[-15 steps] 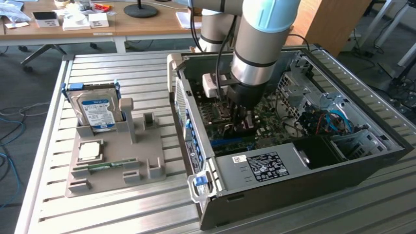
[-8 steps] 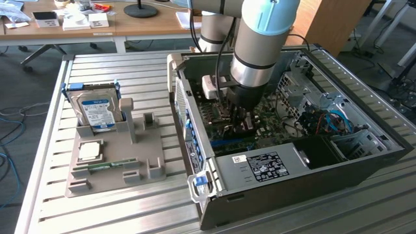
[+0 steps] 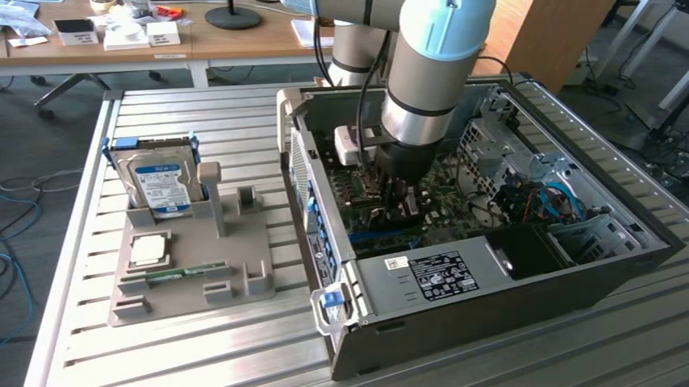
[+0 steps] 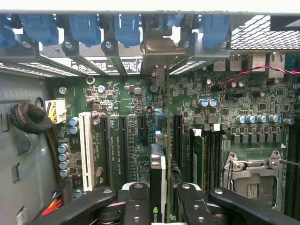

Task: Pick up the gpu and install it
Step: 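Insert the gpu into the slot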

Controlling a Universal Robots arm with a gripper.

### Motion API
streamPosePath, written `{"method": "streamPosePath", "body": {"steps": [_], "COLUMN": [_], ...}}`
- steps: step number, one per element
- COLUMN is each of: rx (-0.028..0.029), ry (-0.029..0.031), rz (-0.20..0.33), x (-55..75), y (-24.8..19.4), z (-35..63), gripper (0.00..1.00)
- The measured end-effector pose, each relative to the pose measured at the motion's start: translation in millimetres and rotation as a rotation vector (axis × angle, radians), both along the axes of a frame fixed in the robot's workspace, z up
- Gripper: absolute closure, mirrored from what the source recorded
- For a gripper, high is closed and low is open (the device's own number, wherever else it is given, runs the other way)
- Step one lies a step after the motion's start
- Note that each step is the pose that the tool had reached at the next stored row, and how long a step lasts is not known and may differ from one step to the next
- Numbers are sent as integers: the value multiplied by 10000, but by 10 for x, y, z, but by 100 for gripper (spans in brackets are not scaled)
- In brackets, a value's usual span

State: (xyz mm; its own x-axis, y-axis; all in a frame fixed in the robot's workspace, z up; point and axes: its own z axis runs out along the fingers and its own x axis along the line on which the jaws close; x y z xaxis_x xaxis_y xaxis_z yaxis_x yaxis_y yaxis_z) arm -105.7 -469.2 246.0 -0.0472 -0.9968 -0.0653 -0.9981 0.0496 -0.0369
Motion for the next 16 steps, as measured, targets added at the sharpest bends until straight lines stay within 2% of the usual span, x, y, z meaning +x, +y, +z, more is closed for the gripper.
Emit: {"method": "streamPosePath", "body": {"steps": [11,16], "rx": [16,5], "ry": [-8,-3], "rz": [22,22], "x": [2,1], "y": [2,-5], "z": [13,28], "gripper": [73,73]}}
